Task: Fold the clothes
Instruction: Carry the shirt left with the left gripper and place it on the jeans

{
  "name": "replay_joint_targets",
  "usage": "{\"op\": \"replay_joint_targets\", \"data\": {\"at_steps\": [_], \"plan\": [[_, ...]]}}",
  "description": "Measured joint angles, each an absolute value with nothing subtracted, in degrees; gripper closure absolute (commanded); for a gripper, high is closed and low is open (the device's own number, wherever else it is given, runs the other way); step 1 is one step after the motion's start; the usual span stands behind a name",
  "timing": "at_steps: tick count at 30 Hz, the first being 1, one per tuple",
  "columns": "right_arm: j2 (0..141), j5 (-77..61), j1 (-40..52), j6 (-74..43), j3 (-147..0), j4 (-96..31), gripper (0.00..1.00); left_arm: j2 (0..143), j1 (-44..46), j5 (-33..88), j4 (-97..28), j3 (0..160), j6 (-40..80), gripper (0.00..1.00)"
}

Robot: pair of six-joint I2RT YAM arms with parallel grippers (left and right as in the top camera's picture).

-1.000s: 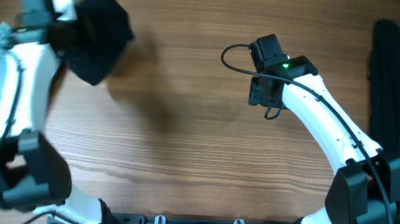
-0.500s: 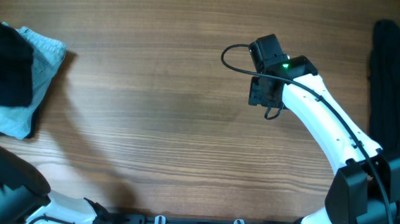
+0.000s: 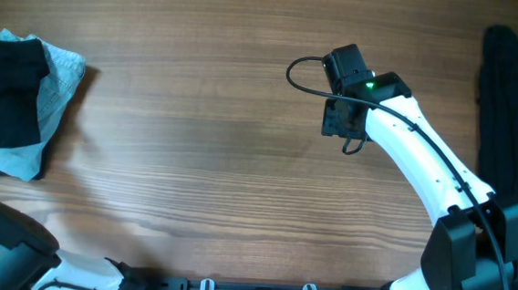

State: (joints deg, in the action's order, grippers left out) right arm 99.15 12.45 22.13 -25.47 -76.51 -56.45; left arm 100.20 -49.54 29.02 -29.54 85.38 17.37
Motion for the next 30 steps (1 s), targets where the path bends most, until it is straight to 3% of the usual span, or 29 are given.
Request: {"op": "replay_joint_targets", "data": {"at_steps": [5,9,15,22,30], "plan": [[99.15,12.43,22.13,-25.47,-76.51,-56.64,0.41,100.38,-42.02,32.01,-29.1,85.38,18.41,0.0],[99.15,12.45,22.13,-25.47,-76.51,-57.25,0.4,105.71,-40.91,30.24,-28.47,85.47,19.38,0.0],[99.15,12.45,22.13,-25.47,-76.51,-59.33,0.4,118.87,-44.27,30.76,-27.11,86.35,19.44,0.0],[99.15,12.45,22.13,-25.47,-76.51,-59.44,0.4,123.07,-50.98,47.64,-23.62,87.61,21.15,0.0],[99.15,12.45,22.13,-25.52,-76.51,-59.27,0.38,124.29,-52.97,57.56,-19.14,87.22,21.76,0.0]]}}
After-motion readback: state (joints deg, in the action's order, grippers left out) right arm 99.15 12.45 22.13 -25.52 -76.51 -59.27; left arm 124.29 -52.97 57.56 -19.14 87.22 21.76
